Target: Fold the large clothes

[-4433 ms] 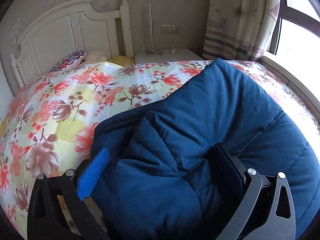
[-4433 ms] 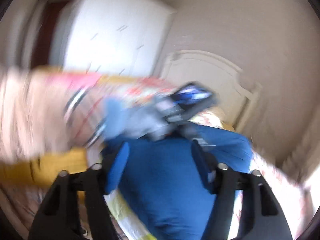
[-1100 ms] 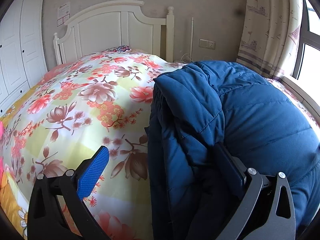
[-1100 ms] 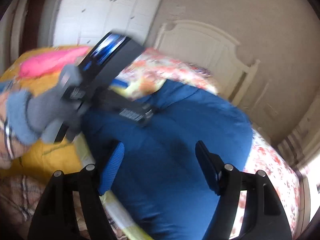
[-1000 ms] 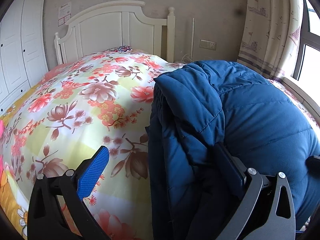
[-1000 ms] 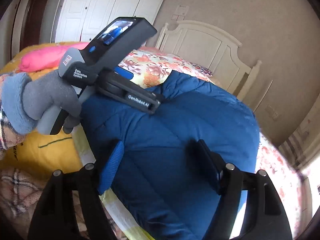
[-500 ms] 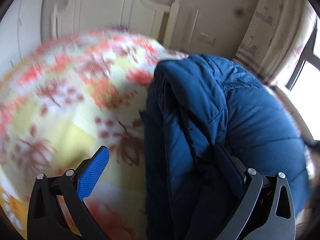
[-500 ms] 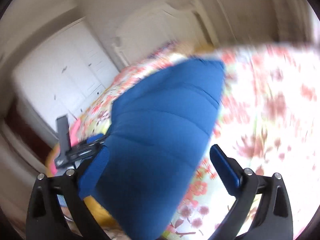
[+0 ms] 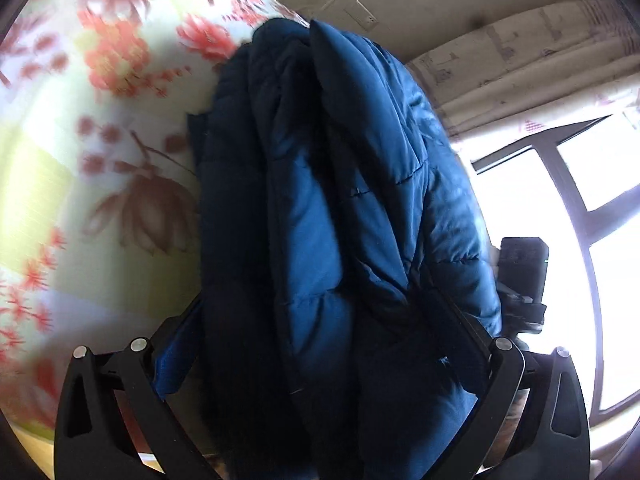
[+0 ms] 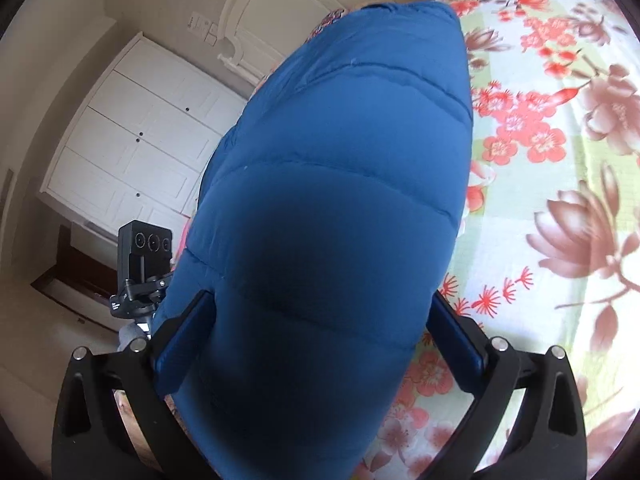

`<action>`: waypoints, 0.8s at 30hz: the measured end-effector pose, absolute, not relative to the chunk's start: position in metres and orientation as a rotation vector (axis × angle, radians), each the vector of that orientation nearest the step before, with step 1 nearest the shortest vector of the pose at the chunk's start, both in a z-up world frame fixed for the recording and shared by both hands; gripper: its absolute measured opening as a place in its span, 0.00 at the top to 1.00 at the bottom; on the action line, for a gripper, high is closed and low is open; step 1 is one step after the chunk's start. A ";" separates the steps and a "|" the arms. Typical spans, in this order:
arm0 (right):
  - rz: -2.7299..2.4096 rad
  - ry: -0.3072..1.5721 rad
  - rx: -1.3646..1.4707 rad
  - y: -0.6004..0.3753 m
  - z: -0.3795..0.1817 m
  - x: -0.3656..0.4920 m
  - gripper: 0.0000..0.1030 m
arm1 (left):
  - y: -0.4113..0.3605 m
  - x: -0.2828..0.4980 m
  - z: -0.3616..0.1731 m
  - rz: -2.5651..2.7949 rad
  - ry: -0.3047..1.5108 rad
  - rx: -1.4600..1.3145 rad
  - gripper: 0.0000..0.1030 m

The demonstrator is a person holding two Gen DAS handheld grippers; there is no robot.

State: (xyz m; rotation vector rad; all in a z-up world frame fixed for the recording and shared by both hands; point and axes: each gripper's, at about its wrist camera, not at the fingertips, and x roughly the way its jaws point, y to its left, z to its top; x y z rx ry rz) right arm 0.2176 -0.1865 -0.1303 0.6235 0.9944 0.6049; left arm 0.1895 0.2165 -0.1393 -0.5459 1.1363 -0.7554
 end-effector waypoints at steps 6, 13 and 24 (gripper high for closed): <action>0.611 0.948 0.544 -0.174 -0.129 0.215 0.14 | 0.208 0.184 -0.142 -0.811 1.090 -0.539 0.12; 0.535 0.741 0.342 -0.163 -0.100 0.191 0.40 | 0.195 0.160 -0.118 -0.782 0.905 -0.510 0.38; 0.346 0.577 0.299 -0.296 -0.041 0.245 0.40 | 0.043 0.272 -0.071 -0.883 0.804 -0.470 0.40</action>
